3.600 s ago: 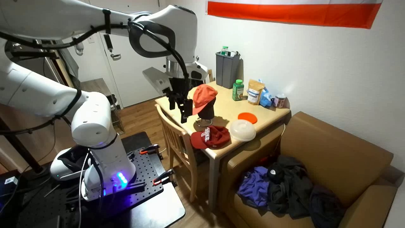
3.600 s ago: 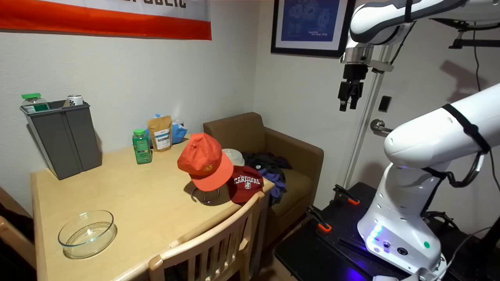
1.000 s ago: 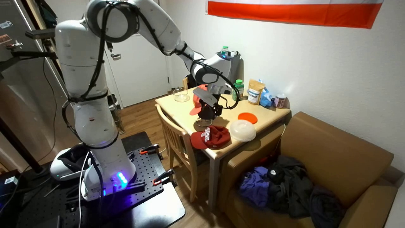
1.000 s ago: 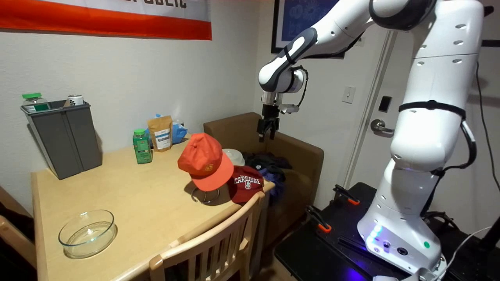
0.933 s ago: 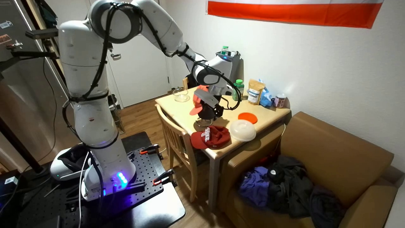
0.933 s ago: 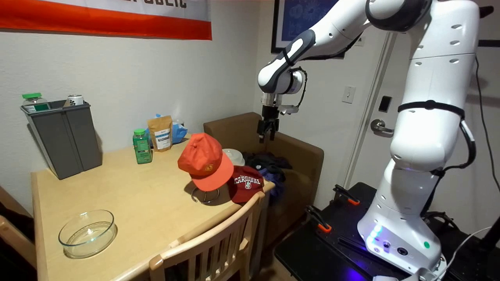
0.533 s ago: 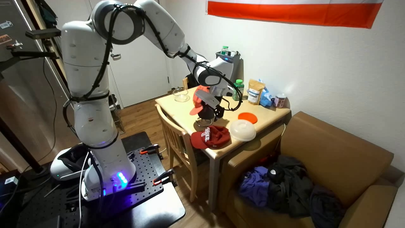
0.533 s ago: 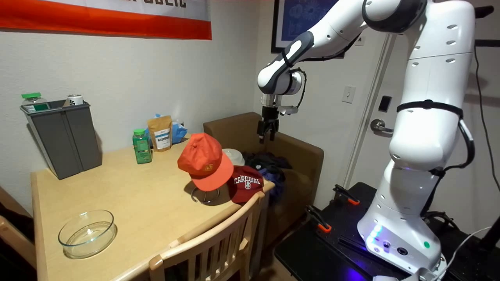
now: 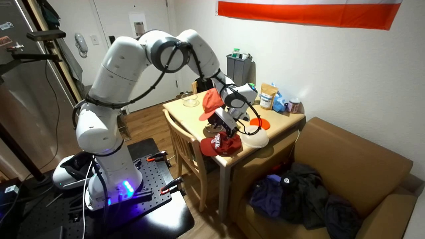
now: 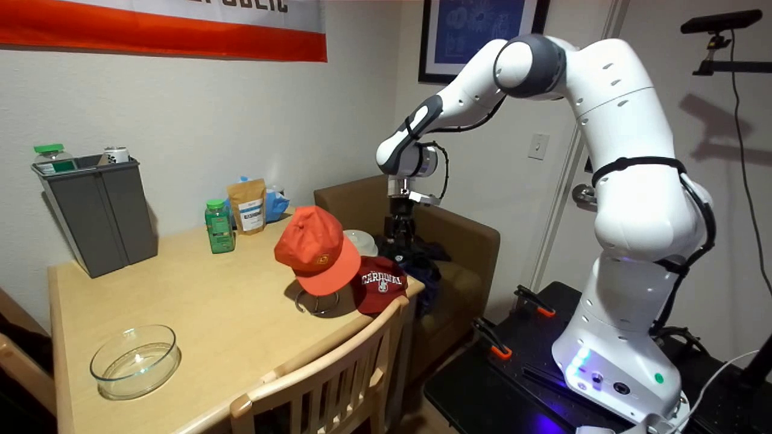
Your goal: Put the red cap on top of the orange cap
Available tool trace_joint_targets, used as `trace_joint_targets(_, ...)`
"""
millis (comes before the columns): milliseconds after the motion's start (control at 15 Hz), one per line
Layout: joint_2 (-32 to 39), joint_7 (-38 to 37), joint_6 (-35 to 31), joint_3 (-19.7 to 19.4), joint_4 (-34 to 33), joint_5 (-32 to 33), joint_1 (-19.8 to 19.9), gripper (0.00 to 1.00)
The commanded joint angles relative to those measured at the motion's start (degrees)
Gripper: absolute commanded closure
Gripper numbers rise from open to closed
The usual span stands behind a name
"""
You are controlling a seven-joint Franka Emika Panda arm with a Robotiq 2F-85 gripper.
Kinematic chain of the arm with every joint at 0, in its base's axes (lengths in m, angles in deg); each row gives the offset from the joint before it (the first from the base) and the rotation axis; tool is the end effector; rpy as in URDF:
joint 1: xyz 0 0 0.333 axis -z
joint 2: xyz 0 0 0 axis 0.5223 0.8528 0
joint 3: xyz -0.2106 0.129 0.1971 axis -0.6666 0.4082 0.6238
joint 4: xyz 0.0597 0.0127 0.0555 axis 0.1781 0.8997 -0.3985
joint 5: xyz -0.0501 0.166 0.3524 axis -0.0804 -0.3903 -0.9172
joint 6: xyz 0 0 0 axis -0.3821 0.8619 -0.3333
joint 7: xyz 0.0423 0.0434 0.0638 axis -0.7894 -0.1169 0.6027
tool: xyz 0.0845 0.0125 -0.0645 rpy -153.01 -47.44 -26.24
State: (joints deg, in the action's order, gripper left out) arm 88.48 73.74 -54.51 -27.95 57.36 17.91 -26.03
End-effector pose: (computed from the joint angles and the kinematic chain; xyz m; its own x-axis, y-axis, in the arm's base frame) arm 0.5982 -0.0158 0.1535 0.9171 0.2771 -0.2865 0.1687 -0.9210 -0.3511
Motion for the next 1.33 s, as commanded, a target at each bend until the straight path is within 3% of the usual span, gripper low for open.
trace_joint_targets(0, 12.4, -4.7, 7.4, 0.6, -14.1, 0.9, 1.6, 0.0)
trace_joint_targets(333, 24.5, -10.1, 12.9, 0.6, -30.3, 1.4, 1.8, 0.0)
trace_joint_targets(667, 31.6, -15.5, 15.9, 0.4, -43.2, 1.9, 1.3, 0.0)
trace_joint_targets(933, 33.8, -17.7, 17.5, 0.1, -48.2, 2.6, 1.2, 0.0)
trace_joint_targets(1267, 31.9, -17.6, 16.4, -0.7, -47.8, 2.2, 0.6, 0.0)
